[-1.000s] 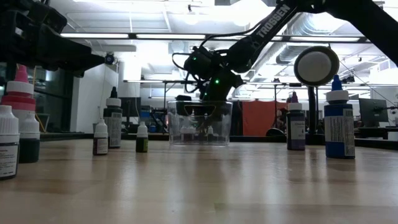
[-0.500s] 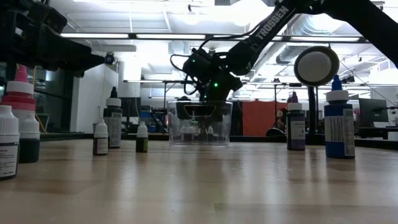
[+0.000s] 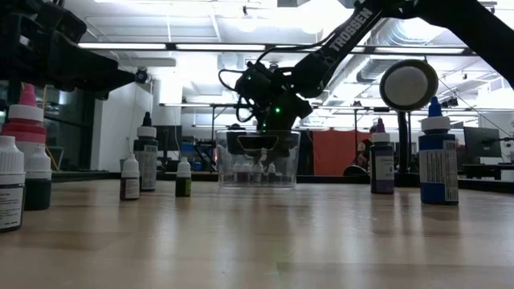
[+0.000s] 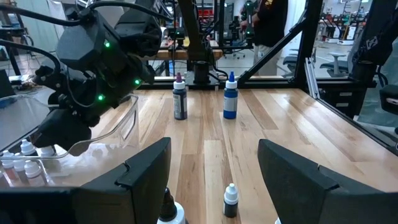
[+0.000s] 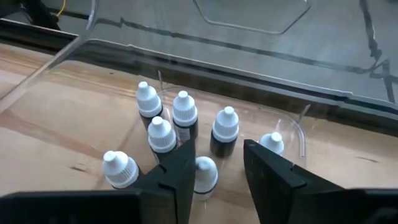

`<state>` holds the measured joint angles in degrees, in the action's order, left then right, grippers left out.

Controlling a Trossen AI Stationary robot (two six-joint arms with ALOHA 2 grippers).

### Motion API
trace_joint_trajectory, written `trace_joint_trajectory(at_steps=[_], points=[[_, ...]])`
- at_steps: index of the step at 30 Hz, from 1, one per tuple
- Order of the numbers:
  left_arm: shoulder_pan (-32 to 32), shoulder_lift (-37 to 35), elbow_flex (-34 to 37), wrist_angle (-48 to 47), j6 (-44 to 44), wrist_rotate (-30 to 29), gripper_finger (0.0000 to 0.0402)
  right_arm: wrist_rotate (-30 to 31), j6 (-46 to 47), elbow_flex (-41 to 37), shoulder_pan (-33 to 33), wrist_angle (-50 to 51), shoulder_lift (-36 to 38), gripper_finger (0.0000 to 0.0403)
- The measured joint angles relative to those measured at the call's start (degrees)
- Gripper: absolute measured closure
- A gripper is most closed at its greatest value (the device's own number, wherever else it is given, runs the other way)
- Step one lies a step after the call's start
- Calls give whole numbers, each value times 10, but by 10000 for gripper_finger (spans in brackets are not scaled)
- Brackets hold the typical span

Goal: Pick & Place food coloring
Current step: Put the small food coloring bottle into the transparent bin

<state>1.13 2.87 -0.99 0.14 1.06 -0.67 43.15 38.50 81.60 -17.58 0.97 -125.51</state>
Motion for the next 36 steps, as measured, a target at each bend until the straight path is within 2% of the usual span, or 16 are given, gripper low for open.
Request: trace_joint_trajectory(at_steps=[9,21,36], points=[[0,0,0,0,0,0,163,-4,-34,0,4,-32,0,275],[0,0,0,0,0,0,163,-13,-61,0,9,-26,5,274],[0,0,0,0,0,-1,163,25,-106,1,9,18,51,274]])
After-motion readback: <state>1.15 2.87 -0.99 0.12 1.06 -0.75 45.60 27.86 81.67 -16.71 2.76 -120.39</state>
